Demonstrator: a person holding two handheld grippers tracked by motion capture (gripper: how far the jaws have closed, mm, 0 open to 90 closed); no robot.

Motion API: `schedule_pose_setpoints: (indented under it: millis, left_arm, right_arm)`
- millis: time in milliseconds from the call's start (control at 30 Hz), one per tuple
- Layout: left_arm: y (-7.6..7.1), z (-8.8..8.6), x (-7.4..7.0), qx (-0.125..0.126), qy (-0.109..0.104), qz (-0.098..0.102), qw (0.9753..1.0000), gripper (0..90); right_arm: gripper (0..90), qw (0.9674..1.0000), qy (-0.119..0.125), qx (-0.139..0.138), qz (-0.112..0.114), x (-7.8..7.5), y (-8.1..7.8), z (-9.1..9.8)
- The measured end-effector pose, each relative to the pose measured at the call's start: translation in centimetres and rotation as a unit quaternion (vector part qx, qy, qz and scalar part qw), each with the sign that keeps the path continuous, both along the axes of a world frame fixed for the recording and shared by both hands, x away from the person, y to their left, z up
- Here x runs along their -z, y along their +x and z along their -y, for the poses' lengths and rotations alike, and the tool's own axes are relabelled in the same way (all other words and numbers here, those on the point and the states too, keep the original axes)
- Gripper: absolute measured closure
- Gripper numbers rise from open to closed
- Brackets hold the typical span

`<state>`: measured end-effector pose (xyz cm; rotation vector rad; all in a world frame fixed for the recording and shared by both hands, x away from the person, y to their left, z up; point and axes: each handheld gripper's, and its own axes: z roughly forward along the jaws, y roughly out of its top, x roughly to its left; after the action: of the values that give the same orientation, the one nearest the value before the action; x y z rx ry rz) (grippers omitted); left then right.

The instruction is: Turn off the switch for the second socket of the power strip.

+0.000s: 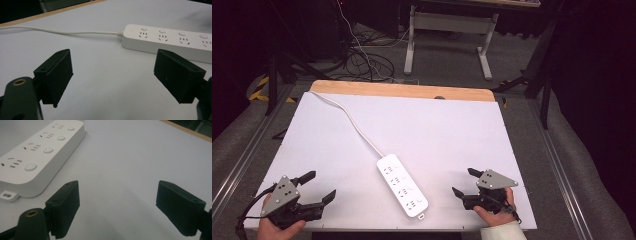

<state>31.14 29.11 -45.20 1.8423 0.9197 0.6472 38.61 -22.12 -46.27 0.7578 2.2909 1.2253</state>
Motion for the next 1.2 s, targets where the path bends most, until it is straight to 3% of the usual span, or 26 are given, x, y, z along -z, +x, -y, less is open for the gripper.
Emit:
schedule_pose_setpoints:
  millis: [600, 900, 1200]
  left_arm:
    - [-0.2, 0.0, -0.2, -0.004, 0.002, 0.007, 1.0, 16.2]
    - [-0.3, -0.1, -0.3, -0.004, -0.004, -0.003, 1.0, 16.3]
    - [-0.2, 0.0, -0.4, -0.01, 0.003, -0.002, 0.9999, 15.8]
  right_arm:
    - [20.4, 1.0, 0.001, -0.003, 0.008, -0.3, -0.2, -0.1]
    - [22.2, 0.9999, 0.002, -0.012, 0.009, -0.6, -0.3, -0.2]
    - [24.2, 0.9997, 0.004, -0.023, 0.007, -1.8, 0.0, -0.8]
